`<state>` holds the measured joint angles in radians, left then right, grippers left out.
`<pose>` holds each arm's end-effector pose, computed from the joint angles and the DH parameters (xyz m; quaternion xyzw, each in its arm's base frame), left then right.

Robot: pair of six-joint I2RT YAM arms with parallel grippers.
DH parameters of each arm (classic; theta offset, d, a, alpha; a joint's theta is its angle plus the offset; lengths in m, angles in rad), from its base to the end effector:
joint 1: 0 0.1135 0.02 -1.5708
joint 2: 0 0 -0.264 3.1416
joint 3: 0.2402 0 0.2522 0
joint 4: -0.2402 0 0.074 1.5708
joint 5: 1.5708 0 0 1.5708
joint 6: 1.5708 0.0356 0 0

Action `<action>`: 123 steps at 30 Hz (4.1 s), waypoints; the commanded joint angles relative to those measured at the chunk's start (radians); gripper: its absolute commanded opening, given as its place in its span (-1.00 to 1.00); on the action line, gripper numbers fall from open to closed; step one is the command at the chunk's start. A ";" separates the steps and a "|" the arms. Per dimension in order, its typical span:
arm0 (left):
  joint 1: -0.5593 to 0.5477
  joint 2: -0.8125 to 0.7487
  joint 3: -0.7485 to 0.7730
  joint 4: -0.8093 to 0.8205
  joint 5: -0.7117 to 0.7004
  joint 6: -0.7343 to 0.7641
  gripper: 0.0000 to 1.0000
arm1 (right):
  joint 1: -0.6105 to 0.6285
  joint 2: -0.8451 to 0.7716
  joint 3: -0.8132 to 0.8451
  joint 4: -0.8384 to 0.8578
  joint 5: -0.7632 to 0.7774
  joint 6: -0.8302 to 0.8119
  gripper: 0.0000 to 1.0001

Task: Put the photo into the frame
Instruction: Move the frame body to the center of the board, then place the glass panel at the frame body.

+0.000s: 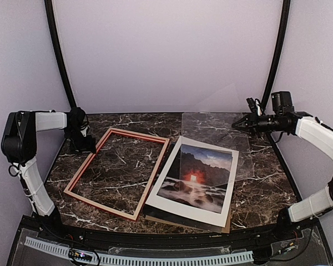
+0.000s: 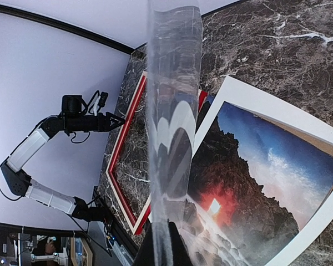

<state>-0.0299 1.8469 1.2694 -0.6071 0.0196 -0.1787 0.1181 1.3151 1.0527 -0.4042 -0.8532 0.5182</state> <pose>0.3711 -0.0118 0.1825 -0.0711 0.9788 -0.0295 0.1898 0.2768 0.0599 0.3031 -0.0144 0.8385 0.4779 0.2613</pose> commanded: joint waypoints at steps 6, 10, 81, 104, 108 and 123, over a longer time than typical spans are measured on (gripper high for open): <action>0.006 -0.034 -0.070 -0.035 0.078 -0.017 0.36 | 0.008 0.016 0.016 0.052 -0.028 0.015 -1.00; 0.000 -0.128 -0.203 0.029 0.165 -0.068 0.19 | 0.009 0.024 0.015 0.054 -0.019 0.012 -1.00; -0.103 -0.523 -0.350 0.188 0.104 -0.217 0.98 | 0.797 0.435 -0.201 0.945 0.780 0.832 -1.00; -0.212 -0.439 -0.390 0.261 0.121 -0.249 0.97 | 0.855 0.436 -0.282 0.935 0.913 0.881 -1.00; -0.215 -0.436 -0.390 0.264 0.124 -0.249 0.97 | 0.856 0.434 -0.287 0.927 0.918 0.881 -1.00; -0.221 -0.440 -0.386 0.253 0.120 -0.248 0.97 | 0.860 0.413 -0.277 0.857 0.913 0.839 -1.00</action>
<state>-0.2451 1.4139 0.8928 -0.3523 0.1375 -0.4232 0.9672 1.7687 0.7784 0.4694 0.0376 1.3830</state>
